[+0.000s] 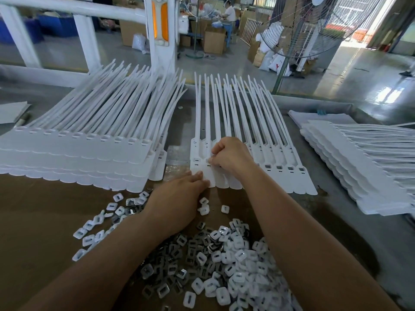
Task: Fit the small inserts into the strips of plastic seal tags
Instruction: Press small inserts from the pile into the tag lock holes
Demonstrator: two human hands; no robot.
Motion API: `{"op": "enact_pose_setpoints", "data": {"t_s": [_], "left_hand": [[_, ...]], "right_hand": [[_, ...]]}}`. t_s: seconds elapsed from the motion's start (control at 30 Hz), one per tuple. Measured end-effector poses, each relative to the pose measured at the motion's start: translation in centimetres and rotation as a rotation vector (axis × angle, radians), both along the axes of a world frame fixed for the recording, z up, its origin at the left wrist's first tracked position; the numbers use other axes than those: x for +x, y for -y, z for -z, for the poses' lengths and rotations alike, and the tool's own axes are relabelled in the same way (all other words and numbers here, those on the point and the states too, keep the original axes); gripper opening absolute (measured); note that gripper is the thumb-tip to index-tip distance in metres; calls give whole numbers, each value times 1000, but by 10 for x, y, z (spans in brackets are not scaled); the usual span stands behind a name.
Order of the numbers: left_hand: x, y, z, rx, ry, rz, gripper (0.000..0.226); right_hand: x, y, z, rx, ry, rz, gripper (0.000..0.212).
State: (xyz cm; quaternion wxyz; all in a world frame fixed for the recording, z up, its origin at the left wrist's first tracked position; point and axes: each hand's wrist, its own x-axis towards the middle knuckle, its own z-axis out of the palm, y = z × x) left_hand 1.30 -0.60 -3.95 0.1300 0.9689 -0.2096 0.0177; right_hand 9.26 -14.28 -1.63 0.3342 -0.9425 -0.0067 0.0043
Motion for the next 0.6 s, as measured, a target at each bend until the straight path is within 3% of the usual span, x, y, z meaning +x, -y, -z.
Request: {"op": "enact_pose_setpoints", "data": {"t_s": [0.13, 0.23, 0.4, 0.6], "left_hand": [[-1, -2, 0, -16, 0, 3, 54], [-2, -2, -1, -22, -9, 2, 53], [-3, -2, -2, -36, 11, -4, 52], [-5, -1, -2, -33, 12, -12, 52]], "right_hand": [[-4, 2, -2, -14, 10, -66, 31], [-9, 9, -6, 24, -59, -149, 13], [-29, 24, -15, 7, -139, -294, 29], [-65, 42, -26, -51, -182, -428, 13]]}}
